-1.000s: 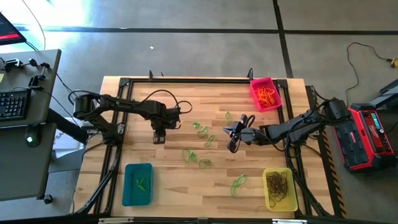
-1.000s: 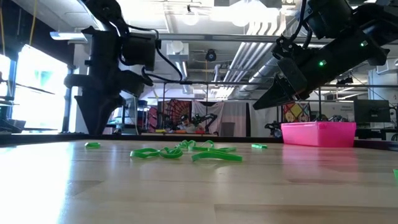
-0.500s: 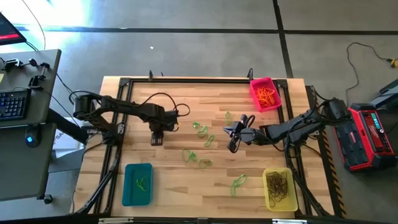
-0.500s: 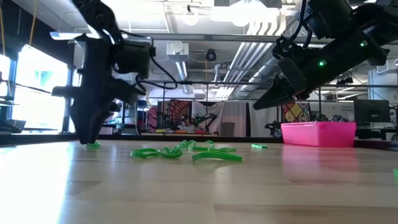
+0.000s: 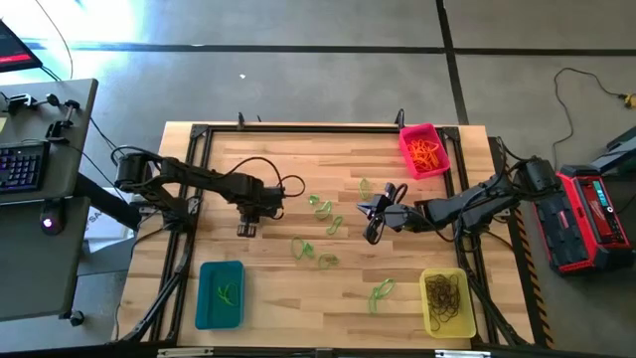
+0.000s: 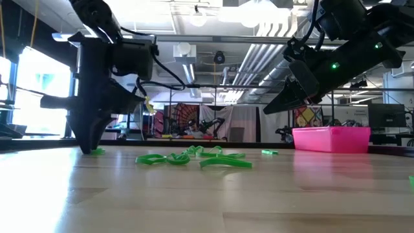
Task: Sort rubber bands into baskets
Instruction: Put the green rubber band into the blue bin
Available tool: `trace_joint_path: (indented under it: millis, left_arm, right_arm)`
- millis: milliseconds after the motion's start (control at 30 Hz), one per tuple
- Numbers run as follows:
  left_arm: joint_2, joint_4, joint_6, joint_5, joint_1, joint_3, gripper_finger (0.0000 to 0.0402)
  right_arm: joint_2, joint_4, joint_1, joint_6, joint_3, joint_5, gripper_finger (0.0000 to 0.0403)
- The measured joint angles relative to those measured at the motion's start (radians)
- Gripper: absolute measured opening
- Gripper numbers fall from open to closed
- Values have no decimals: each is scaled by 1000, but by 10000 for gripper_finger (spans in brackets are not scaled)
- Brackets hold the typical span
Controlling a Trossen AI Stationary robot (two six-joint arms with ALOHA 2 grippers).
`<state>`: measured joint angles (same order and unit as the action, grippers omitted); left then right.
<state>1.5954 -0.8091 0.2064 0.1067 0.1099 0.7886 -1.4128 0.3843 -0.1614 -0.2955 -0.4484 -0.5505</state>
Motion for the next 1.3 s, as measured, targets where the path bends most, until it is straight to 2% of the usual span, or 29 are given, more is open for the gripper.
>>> trace_joint_path:
  millis: [133, 200, 433, 700, 833, 1033, 1200, 1300]
  left_arm:
    - [4, -94, 20, 14, -17, 21, 18]
    - [4, -92, 29, 15, -26, 52, 5]
    - [-7, -237, -4, -15, -110, 150, 1]
    - [-56, -416, -176, -132, -321, 274, 1]
    - [-84, -415, -275, -226, -434, 317, 0]
    - [-96, -417, -484, -370, -597, 319, 0]
    - [-96, -375, -625, -416, -719, 319, 0]
    - [-96, -280, -686, -420, -771, 301, 0]
  right_arm:
    - [0, 0, 0, 0, 0, 0, 7]
    - [0, 0, 0, 0, 0, 0, 7]
    - [0, -2, 0, 0, 0, 0, 7]
    - [0, -3, 4, 14, 0, -3, 7]
    - [0, -3, 22, 15, 0, -5, 7]
    - [0, -3, 46, 16, 0, -6, 7]
    - [0, -3, 57, 15, 0, -6, 7]
    - [0, -3, 57, 15, 0, -6, 7]
